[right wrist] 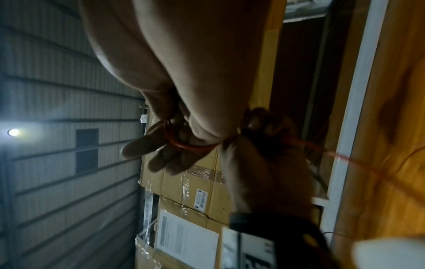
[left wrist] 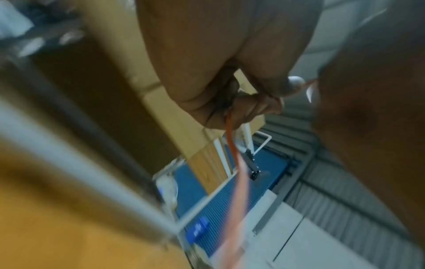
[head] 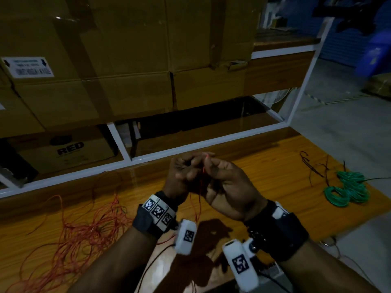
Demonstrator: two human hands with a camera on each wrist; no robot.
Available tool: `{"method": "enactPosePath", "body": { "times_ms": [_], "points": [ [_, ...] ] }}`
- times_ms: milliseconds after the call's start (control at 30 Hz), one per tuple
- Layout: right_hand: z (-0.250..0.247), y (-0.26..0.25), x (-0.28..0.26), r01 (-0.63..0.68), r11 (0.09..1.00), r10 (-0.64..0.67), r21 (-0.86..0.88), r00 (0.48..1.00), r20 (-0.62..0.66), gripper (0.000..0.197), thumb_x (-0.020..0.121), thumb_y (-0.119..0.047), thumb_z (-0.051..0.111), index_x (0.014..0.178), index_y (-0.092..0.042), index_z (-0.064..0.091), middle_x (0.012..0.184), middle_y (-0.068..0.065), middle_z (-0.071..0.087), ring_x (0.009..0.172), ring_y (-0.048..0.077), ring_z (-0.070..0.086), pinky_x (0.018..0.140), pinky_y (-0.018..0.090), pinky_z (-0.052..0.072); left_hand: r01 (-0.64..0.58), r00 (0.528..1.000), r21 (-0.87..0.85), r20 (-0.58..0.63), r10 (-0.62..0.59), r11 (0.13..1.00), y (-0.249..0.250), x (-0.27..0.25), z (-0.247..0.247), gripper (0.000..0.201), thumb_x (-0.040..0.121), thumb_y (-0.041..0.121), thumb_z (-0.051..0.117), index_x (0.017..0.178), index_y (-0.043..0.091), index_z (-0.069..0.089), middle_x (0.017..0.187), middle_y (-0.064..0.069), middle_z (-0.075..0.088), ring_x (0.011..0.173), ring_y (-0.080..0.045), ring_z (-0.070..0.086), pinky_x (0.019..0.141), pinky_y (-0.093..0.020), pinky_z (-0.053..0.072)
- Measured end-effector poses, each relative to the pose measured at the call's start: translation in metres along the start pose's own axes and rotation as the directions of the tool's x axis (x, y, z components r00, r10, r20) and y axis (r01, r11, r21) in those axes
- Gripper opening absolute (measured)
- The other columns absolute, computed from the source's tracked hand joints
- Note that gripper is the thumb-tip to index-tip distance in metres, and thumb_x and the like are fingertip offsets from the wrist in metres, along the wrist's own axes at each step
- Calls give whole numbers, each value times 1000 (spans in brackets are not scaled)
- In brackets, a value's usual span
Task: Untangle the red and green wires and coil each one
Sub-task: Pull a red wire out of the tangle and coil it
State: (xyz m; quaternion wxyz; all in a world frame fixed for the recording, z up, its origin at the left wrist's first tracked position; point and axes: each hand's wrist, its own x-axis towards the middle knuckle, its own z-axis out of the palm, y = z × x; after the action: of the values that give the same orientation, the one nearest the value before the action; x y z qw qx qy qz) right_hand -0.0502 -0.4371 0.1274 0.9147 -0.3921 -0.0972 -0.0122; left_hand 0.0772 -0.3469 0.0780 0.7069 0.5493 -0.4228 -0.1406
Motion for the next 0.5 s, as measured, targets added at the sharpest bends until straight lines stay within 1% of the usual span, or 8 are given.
{"method": "enactPosePath", "body": {
  "times_ms": [67, 133, 167, 233, 333, 367, 433, 500],
  "points": [
    [-1, -3, 9, 65, 996, -64, 60, 998, -30, 32, 106, -22, 38, 114, -2, 61, 108, 16, 74, 116, 29, 68, 101, 38, 54, 71, 996, -11, -45, -71, 997, -14, -12, 13, 22, 97, 9, 65, 107, 24, 77, 99, 11, 75, 91, -9, 71, 73, -30, 58],
    [-10, -12, 17, 146, 987, -139, 72, 986, -94, 32, 108, -22, 37, 114, -5, 63, 119, 18, 71, 119, 30, 66, 102, 40, 52, 217, 975, -13, -43, -218, 976, -25, -23, 25, 15, 94, -9, 56, 97, -3, 69, 76, -5, 69, 60, -15, 61, 53, -24, 47],
    [-16, -19, 19, 200, 978, -191, 63, 973, -133, 32, 108, -22, 37, 115, -6, 63, 123, 19, 70, 121, 30, 65, 105, 41, 50, 299, 953, -62, -24, -301, 952, -26, -29, 29, 10, 95, -2, 60, 90, -9, 64, 64, -9, 58, 48, -16, 47, 47, -25, 38],
    [-28, -35, 21, 306, 952, -296, 11, 930, -220, 28, 105, -22, 42, 119, -5, 59, 129, 19, 67, 126, 29, 62, 111, 40, 48, 424, 905, -122, 29, -424, 897, -32, -44, 31, 26, 101, 18, 64, 91, -6, 68, 57, -6, 41, 44, -14, 26, 49, -27, 24],
    [-50, -52, 20, 363, 879, -458, -310, 824, -333, 29, 108, -21, 39, 124, -4, 56, 127, 14, 70, 129, 23, 61, 113, 38, 45, 443, 897, -74, 42, -441, 894, -36, -57, 24, 31, 103, 24, 59, 99, -3, 73, 57, -1, 32, 45, -15, 18, 50, -30, 19],
    [-59, -54, 19, 326, 795, -531, -511, 780, -329, 30, 110, -20, 35, 123, -5, 58, 125, 11, 72, 131, 20, 59, 114, 38, 42, 430, 903, -42, 25, -430, 902, -36, -57, 20, 29, 102, 23, 60, 100, -2, 75, 56, 0, 32, 44, -16, 20, 49, -30, 20],
    [-77, -53, 15, 164, 490, -640, -856, 735, -226, 31, 112, -20, 34, 118, -14, 64, 123, 3, 73, 137, 11, 53, 115, 34, 41, 366, 931, 104, -36, -364, 925, -33, -54, 10, 23, 101, 20, 62, 101, 3, 77, 53, 8, 44, 44, -12, 32, 47, -27, 28],
    [-90, -49, 11, -64, 175, -559, -983, 815, -152, 31, 111, -21, 37, 115, -21, 68, 129, -1, 69, 141, 5, 45, 112, 31, 43, 279, 960, 300, -69, -271, 912, -30, -49, -2, 18, 100, 21, 65, 100, 10, 79, 60, 13, 62, 52, -8, 51, 50, -24, 40]
  ]
}}
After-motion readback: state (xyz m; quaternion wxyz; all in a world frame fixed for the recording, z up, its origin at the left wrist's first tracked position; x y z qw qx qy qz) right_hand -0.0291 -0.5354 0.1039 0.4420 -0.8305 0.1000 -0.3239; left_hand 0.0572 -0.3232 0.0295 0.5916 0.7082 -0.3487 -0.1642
